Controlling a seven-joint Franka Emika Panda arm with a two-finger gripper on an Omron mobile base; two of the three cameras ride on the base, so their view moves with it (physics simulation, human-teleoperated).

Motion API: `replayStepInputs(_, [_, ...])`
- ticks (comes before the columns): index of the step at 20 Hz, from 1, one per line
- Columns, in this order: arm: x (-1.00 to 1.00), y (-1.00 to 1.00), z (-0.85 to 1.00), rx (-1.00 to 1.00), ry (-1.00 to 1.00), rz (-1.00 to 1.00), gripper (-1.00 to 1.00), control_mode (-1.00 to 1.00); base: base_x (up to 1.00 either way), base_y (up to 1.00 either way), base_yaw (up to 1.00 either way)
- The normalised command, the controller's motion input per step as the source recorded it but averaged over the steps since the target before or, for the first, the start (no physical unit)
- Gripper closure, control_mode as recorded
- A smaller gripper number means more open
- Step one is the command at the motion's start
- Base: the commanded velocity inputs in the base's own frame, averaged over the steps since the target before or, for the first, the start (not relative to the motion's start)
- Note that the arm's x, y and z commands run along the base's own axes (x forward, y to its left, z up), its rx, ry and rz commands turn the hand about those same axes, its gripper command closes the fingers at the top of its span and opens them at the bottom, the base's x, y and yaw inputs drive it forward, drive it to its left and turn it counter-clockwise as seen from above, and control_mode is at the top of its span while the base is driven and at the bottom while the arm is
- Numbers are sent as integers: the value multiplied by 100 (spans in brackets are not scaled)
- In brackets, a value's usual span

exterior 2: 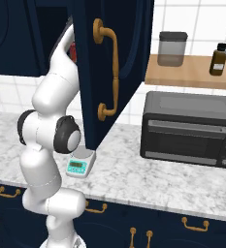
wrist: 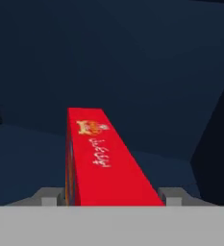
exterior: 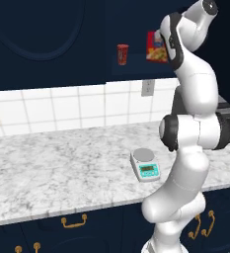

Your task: Pick the boxed food and place it on the digital scale for weighing, and close the cabinet.

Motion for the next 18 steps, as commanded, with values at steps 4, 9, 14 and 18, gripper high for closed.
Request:
replayStepInputs(4, [0, 77, -100, -8, 4, 4, 100, -100, 0, 0, 0])
replayStepInputs(9, [-2, 50, -83, -3, -16, 7, 100, -100, 0, 0, 0])
replayStepInputs(14, [-88, 6, -16, 4, -44, 1, 100, -100, 0, 0, 0])
replayStepInputs(18, [-100, 2, 0, 14, -6, -4, 100, -100, 0, 0, 0])
